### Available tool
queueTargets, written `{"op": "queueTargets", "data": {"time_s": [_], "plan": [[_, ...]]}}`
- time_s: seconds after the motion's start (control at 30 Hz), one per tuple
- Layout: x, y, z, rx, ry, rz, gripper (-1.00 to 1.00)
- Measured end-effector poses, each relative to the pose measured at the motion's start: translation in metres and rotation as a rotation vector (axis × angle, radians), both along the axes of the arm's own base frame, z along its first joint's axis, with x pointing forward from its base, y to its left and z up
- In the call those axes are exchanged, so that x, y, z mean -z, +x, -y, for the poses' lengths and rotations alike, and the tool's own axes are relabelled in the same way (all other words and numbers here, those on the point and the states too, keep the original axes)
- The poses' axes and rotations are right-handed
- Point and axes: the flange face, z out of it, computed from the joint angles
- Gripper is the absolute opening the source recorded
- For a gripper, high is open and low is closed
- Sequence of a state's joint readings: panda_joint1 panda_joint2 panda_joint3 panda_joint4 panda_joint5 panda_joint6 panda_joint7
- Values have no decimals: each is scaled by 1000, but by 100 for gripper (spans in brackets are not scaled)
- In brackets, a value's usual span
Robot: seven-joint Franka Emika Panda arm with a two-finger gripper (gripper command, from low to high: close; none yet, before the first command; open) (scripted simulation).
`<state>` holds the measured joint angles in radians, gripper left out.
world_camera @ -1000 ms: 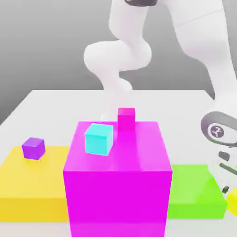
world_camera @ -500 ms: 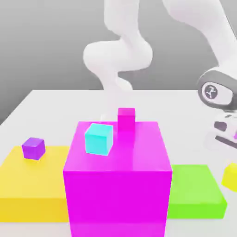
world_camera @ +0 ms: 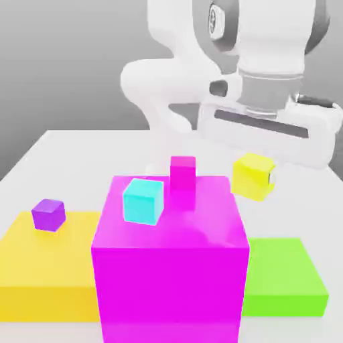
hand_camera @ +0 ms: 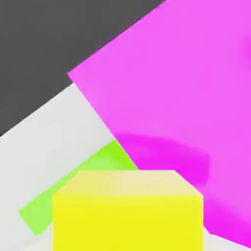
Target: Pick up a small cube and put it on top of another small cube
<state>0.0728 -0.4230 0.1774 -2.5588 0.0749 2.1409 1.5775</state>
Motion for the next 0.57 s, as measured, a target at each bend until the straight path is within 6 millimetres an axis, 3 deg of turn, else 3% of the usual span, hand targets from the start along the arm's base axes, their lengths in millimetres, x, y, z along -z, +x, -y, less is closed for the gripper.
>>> {"op": "queueTargets", "data": {"time_s": [0.3,0.43,0.47,0.57], "plan": [[-48,-66,73,-130,11,-2,-100],[-8,-73,80,-145,14,-2,-100],[5,-74,80,-145,14,-2,100],[5,-74,80,-145,14,-2,100]]}}
